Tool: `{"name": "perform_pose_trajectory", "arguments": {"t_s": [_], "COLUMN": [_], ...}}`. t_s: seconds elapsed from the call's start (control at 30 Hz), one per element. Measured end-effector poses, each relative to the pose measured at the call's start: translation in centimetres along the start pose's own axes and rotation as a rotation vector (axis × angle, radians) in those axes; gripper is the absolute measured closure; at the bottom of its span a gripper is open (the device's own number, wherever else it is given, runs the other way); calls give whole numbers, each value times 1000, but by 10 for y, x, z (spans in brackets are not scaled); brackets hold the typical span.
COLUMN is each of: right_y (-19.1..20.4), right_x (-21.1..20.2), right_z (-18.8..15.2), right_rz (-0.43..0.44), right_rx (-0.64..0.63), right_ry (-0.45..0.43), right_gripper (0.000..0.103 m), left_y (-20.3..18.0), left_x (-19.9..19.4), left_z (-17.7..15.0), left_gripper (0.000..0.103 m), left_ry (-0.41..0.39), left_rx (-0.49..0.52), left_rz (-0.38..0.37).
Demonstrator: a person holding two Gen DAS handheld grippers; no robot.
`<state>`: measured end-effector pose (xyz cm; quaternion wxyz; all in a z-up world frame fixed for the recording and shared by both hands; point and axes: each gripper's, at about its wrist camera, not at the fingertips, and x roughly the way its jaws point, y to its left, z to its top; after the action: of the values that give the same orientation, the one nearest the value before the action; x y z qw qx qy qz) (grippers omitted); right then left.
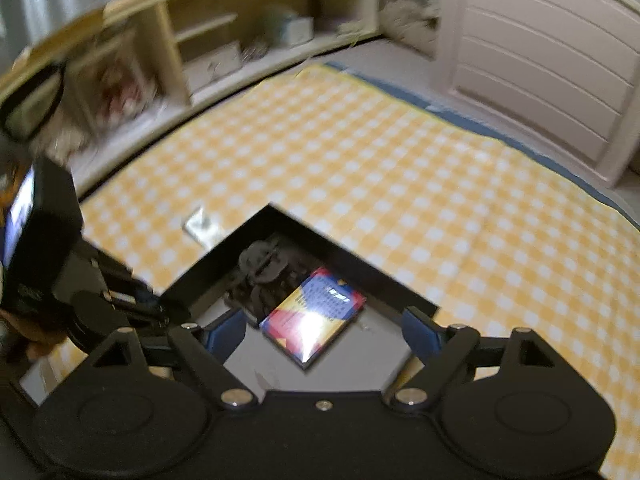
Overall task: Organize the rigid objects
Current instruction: 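Reach the right tool to the wooden oval block and grasp it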
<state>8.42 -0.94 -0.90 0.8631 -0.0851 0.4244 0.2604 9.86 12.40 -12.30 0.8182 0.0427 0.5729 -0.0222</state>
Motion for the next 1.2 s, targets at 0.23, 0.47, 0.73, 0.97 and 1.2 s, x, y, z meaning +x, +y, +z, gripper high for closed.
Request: {"name": "perform_pose_trajectory", "arguments": {"t_s": [0.23,0.47,0.73,0.97,1.2], "right_y": [-35,-88,-173,-226,-244], "right_x": [-40,-65,-56,-25,13], "right_z": [-8,-38,-79,-115,-133], "right_rz": [-107,-283,-451,-491,-531], "right_rx": [146,222,514,854,975], "right_ry": [-65,-130,-1,123,221], "right_gripper": [8,8,12,13,13], "left_y": [1,-1,-2,0,2], "left_x": [1,1,1,0,1], "left_z": [1,1,2,1,2], "left_gripper": [99,99,99,99,99], "left_ry": [2,1,2,2,4], "left_rx": [0,3,5,6,6], "left_rz": [12,12,18,26,28]}}
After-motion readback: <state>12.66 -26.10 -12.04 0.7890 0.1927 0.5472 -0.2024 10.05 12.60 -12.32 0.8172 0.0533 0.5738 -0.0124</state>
